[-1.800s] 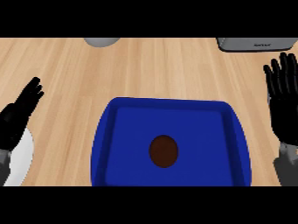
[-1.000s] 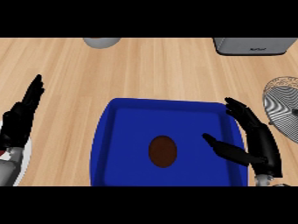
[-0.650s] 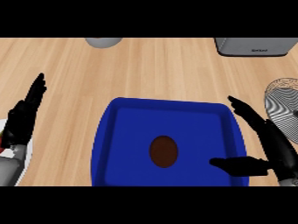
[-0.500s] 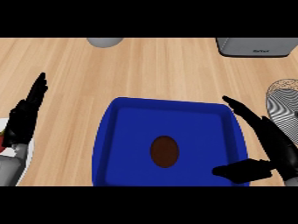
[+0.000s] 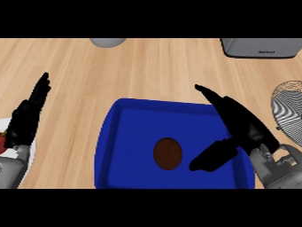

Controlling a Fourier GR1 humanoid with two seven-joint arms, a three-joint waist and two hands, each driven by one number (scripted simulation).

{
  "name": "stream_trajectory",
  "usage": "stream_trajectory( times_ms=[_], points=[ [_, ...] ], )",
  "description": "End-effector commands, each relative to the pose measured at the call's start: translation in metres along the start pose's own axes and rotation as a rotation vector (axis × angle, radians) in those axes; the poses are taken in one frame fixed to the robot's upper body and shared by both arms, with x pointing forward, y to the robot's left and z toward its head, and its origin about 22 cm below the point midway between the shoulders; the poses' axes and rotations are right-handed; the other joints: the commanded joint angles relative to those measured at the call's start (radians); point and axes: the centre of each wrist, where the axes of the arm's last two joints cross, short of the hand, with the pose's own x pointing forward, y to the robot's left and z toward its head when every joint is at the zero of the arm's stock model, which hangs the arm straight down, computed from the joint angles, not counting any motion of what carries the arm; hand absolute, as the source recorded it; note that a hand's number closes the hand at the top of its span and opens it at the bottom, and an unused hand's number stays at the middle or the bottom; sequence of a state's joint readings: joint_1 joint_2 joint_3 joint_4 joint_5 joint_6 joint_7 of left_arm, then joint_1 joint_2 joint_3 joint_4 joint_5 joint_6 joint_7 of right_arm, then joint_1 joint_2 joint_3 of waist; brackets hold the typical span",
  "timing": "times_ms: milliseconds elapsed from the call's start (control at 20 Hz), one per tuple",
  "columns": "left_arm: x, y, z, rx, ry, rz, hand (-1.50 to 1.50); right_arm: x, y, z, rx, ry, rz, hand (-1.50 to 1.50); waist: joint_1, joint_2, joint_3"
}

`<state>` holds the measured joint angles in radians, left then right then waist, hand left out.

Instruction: Pick the cupcake from the tray and place it in the tiered basket

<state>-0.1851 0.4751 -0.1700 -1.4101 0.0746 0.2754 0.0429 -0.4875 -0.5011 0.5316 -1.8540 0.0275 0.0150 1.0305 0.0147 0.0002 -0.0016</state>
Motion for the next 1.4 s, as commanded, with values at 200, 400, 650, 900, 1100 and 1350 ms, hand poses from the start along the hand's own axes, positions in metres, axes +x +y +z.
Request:
stream_trajectory(
  times_ms=[200, 400, 650, 900, 1100, 1350],
  points=[
    [0.005, -0.007, 0.0, 0.005, 0.008, 0.005, 0.0, 0.021, 0.032, -0.028, 0.123, 0.178, 0.076, -1.5, -0.006, 0.0, 0.001],
    [-0.007, 0.013, 0.012, -0.003, 0.008, 0.001, 0.0, 0.035, 0.044, -0.016, 0.12, 0.214, 0.124, -1.5, -0.007, -0.004, 0.001],
    [-0.006, 0.006, 0.007, 0.01, 0.006, -0.018, 0.0, 0.021, 0.054, -0.026, 0.143, 0.23, 0.151, -1.5, -0.014, -0.002, 0.001],
    [-0.002, -0.01, 0.003, 0.009, 0.0, -0.012, 0.0, 0.033, 0.074, -0.028, 0.156, 0.215, 0.181, -1.5, -0.013, -0.001, 0.001],
    [-0.002, -0.005, 0.016, -0.001, 0.022, 0.006, 0.0, 0.03, 0.08, -0.015, 0.104, 0.215, 0.266, -1.5, -0.011, -0.004, 0.001],
    [0.011, 0.011, 0.008, -0.008, 0.022, 0.014, 0.0, 0.024, 0.095, -0.012, 0.068, 0.198, 0.283, -1.5, -0.012, -0.003, 0.001]
  ],
)
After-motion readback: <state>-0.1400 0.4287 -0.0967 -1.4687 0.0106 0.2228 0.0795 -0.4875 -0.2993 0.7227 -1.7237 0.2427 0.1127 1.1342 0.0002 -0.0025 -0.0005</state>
